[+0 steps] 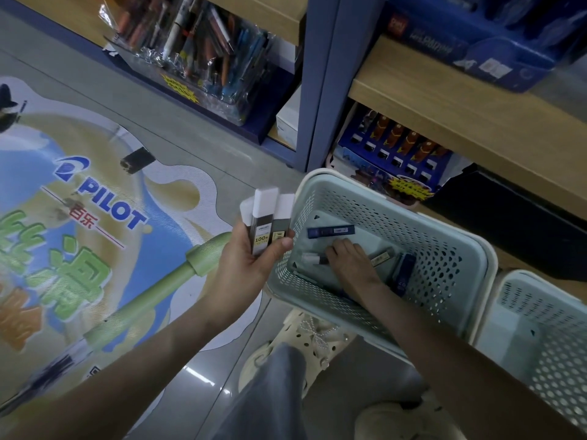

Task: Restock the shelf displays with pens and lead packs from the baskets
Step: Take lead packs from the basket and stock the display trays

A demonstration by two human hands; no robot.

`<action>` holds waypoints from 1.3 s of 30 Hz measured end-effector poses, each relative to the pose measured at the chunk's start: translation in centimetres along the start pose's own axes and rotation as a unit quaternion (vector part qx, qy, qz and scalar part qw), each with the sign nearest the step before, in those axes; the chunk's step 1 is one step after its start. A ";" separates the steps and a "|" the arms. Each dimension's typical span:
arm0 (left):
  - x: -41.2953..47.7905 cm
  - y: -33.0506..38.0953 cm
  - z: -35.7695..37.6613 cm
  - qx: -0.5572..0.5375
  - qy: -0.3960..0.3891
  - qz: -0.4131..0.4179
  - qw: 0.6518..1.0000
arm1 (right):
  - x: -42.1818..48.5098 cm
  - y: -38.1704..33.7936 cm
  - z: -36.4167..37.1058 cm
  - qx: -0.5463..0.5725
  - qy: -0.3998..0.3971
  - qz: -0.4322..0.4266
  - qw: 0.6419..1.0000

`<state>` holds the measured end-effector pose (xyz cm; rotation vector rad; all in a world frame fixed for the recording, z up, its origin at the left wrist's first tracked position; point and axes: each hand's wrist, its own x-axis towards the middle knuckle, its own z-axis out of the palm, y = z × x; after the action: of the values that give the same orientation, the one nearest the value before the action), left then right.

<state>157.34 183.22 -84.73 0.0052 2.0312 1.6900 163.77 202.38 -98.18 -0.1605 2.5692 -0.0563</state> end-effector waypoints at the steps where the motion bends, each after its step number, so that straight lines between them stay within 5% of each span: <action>1: 0.0 0.0 0.0 0.000 -0.002 0.000 1.000 | -0.1 0.0 0.1 0.005 -0.010 0.007 1.000; 6: -0.1 0.0 0.2 0.006 0.002 -0.006 1.000 | -1.0 -0.1 -1.6 0.064 -0.017 0.050 0.997; 9: -0.5 1.0 0.9 -0.022 0.017 -0.032 0.999 | -2.9 0.1 -4.6 0.216 0.023 0.112 0.970; 13: -0.7 4.6 2.3 -0.079 0.015 -0.065 0.995 | -6.9 0.2 -12.0 0.461 0.118 0.200 0.857; 17: -1.6 10.3 3.6 -0.124 -0.035 -0.057 0.990 | -11.9 -0.7 -19.6 0.655 0.185 0.146 0.718; 21: -4.2 16.3 4.9 -0.143 -0.114 -0.010 0.983 | -16.6 -1.6 -25.6 0.693 0.255 0.097 0.667; 23: -5.5 19.3 5.2 -0.151 -0.138 0.015 0.979 | -19.0 -2.0 -28.2 0.682 0.289 0.079 0.667; 26: -7.6 23.4 6.0 -0.137 -0.152 0.060 0.977 | -22.3 -2.0 -31.3 0.603 0.338 0.053 0.720; 34: -12.7 31.4 9.3 -0.177 -0.083 0.130 0.972 | -28.8 -1.5 -36.1 0.433 0.454 0.016 0.779; 39: -14.7 34.6 11.7 -0.188 -0.075 0.166 0.965 | -31.9 -1.4 -38.0 0.419 0.523 0.033 0.742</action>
<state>164.08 197.48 -48.67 0.3529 1.6384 2.1885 170.12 205.23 -49.08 0.4404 3.2511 -1.6779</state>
